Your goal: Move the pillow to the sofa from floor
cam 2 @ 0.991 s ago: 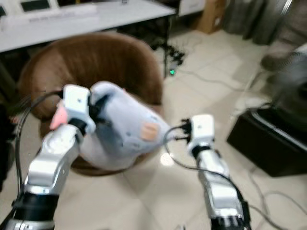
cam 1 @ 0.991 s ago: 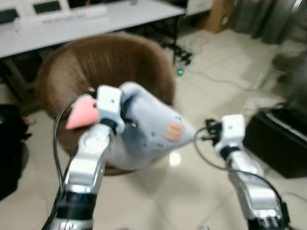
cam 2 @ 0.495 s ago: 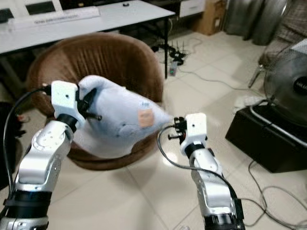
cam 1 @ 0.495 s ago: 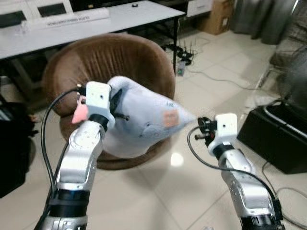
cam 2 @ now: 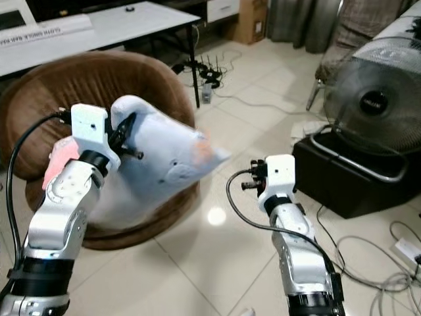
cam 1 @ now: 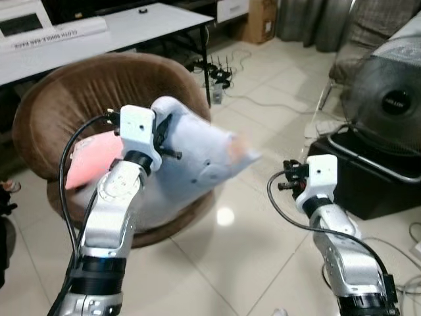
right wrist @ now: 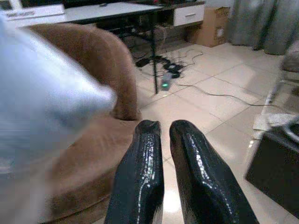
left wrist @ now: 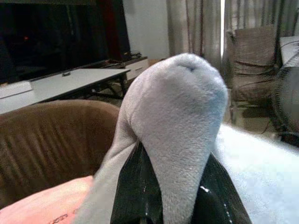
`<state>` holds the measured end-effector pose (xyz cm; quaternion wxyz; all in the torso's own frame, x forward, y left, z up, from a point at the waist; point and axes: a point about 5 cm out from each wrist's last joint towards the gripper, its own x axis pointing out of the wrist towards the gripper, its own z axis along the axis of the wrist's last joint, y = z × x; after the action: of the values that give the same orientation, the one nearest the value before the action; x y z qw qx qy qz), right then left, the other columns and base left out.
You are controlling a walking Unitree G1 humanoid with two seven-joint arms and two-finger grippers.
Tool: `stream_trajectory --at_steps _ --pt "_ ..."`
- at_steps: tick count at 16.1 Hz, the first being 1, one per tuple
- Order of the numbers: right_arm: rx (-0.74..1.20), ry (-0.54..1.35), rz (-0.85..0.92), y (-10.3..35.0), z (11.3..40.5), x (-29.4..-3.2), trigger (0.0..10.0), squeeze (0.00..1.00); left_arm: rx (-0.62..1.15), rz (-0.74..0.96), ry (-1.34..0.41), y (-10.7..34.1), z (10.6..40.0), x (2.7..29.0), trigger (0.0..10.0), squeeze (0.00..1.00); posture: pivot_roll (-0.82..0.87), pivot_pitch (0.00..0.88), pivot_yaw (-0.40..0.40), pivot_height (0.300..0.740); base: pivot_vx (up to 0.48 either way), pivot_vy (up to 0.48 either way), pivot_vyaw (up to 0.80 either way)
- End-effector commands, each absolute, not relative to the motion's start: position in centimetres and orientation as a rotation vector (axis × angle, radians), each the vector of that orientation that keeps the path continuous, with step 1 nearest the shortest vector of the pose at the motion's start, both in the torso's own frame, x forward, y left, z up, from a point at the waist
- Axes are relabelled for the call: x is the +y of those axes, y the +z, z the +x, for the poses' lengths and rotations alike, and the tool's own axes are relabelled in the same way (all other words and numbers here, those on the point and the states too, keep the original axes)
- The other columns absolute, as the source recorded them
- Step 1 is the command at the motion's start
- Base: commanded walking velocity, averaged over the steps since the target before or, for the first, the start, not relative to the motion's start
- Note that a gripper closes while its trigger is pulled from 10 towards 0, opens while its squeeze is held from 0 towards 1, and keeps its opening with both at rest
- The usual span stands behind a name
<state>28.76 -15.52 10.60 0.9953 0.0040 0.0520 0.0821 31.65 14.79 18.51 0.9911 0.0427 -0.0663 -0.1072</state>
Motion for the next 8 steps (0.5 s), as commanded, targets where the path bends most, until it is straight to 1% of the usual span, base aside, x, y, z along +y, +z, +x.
stream_trajectory --at_steps 1,8 --pt "0.097 0.195 0.018 10.83 29.07 -14.61 10.0 0.00 -0.215 0.097 -0.196 20.20 31.65 15.42 10.0 0.00 -0.01 0.000 0.061 0.740 0.480 0.000 0.00" --pt "0.098 0.193 0.010 10.75 29.13 -14.58 10.0 0.00 -0.216 0.098 -0.198 20.23 31.71 15.60 10.0 0.00 -0.01 0.000 0.062 0.740 0.480 0.000 0.00"
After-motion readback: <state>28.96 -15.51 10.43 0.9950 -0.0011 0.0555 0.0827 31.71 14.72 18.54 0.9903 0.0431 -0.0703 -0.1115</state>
